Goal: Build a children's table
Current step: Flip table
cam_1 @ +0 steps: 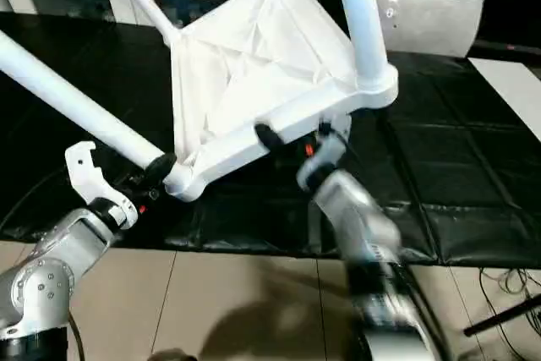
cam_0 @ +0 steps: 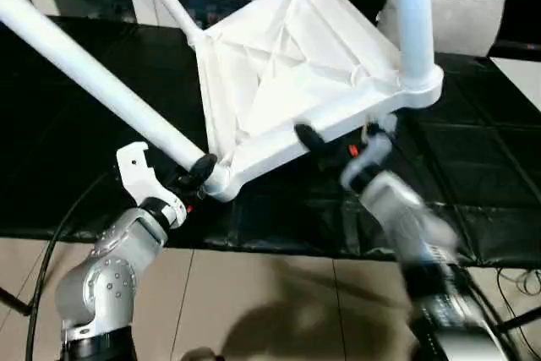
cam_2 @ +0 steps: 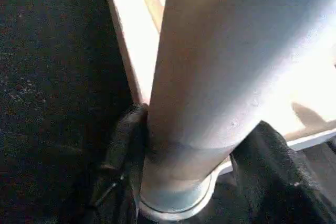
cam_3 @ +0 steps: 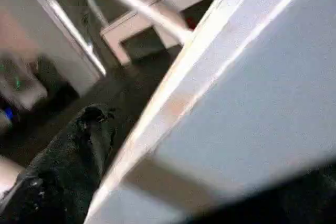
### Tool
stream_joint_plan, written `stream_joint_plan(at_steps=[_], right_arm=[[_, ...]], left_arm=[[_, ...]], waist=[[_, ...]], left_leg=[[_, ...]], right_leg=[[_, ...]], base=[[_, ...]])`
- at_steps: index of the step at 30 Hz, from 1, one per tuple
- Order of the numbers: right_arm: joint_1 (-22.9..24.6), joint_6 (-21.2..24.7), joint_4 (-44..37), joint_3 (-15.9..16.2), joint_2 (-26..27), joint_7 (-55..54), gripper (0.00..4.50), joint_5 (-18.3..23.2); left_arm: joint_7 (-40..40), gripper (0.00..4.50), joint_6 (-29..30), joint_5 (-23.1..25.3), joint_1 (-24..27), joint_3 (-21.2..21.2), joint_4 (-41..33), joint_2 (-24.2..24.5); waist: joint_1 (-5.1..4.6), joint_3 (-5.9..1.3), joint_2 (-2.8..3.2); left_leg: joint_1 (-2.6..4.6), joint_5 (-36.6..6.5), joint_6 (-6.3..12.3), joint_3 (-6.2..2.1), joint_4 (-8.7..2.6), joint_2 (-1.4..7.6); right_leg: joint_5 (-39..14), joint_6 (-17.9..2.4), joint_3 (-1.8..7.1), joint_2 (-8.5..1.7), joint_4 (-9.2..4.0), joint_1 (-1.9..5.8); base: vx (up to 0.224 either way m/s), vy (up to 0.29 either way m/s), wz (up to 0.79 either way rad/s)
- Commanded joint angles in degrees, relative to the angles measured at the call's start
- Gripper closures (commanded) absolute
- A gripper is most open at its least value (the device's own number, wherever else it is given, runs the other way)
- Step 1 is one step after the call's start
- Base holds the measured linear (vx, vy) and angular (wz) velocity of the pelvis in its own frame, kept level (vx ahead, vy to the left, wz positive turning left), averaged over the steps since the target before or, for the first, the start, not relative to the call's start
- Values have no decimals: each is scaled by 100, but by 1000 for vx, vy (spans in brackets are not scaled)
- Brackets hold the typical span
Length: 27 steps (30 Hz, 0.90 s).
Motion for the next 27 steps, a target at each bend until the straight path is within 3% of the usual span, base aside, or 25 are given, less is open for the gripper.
stream_joint_plan(at_steps=[1, 2, 4, 5, 8, 9, 11, 15, 20, 27], right_arm=[[-212, -167, 31, -104, 29, -1, 0, 191], [-587, -259, 500, -328, 208, -8, 0, 416], [-636, -277, 573, -362, 225, 5, 0, 447], [-867, -350, 921, -530, 302, 52, 0, 592], [-1144, -352, 1373, -749, 375, 46, 0, 776], [-1208, -355, 1477, -804, 393, 71, 29, 822], [-1400, -399, 1785, -957, 456, 184, 36, 866], [-1522, -426, 1995, -984, 501, 267, 73, 853], [-1678, -516, 2349, -1049, 472, 292, 113, 781], [-1803, -697, 2646, -1131, 438, 389, 177, 652]], left_arm=[[-110, 246, 407, -113, 116, -299, 275, -111], [-148, 246, 425, -89, 126, -379, 269, -75], [-154, 246, 423, -85, 126, -395, 270, -66], [-183, 246, 413, -65, 127, -477, 272, -21], [-259, 246, 395, 24, 136, -636, 252, 76], [-279, 246, 389, 58, 138, -686, 242, 102], [-340, 246, 316, 112, 138, -756, 208, 119], [-375, 246, 268, 150, 143, -797, 202, 149], [-392, 246, 225, 158, 150, -856, 218, 189], [-399, 246, 145, 261, 154, -866, 232, 189]], waist=[[-19, -297, 17], [-6, -311, 25], [-17, -315, 27], [-21, -312, -12], [-29, -313, 14], [-30, -309, -17], [-30, -316, 0], [-33, -326, -15], [-42, -317, -6], [-47, -326, -8]], left_leg=[[112, -432, 100, -111, -416, 451], [112, -298, 128, -111, -409, 451], [105, -186, 187, -100, -397, 445], [97, -219, 207, -93, -401, 449], [102, -307, 209, -93, -413, 454], [102, -355, 222, -84, -417, 456], [104, -297, 218, -72, -409, 463], [93, -96, 316, -57, -392, 457], [98, -275, 271, -52, -404, 464], [94, -177, 331, -42, -390, 466]], right_leg=[[366, -1274, 231, -539, -381, 114], [567, -1262, 223, -528, -357, 124], [786, -1313, 212, -523, -340, 117], [778, -1321, 214, -532, -342, 124], [585, -1347, 204, -540, -342, 123], [477, -1347, 203, -549, -343, 119], [496, -1341, 203, -551, -342, 115], [743, -1368, 197, -548, -322, 120], [462, -1402, 194, -556, -343, 110], [590, -1446, 194, -557, -329, 111]], base=[[0, 0, 0], [0, 0, 0], [0, 0, 0], [0, 0, 0], [0, 0, 0], [0, 0, 0], [0, 0, 0], [0, 0, 0], [0, 0, 0], [0, 0, 0]])
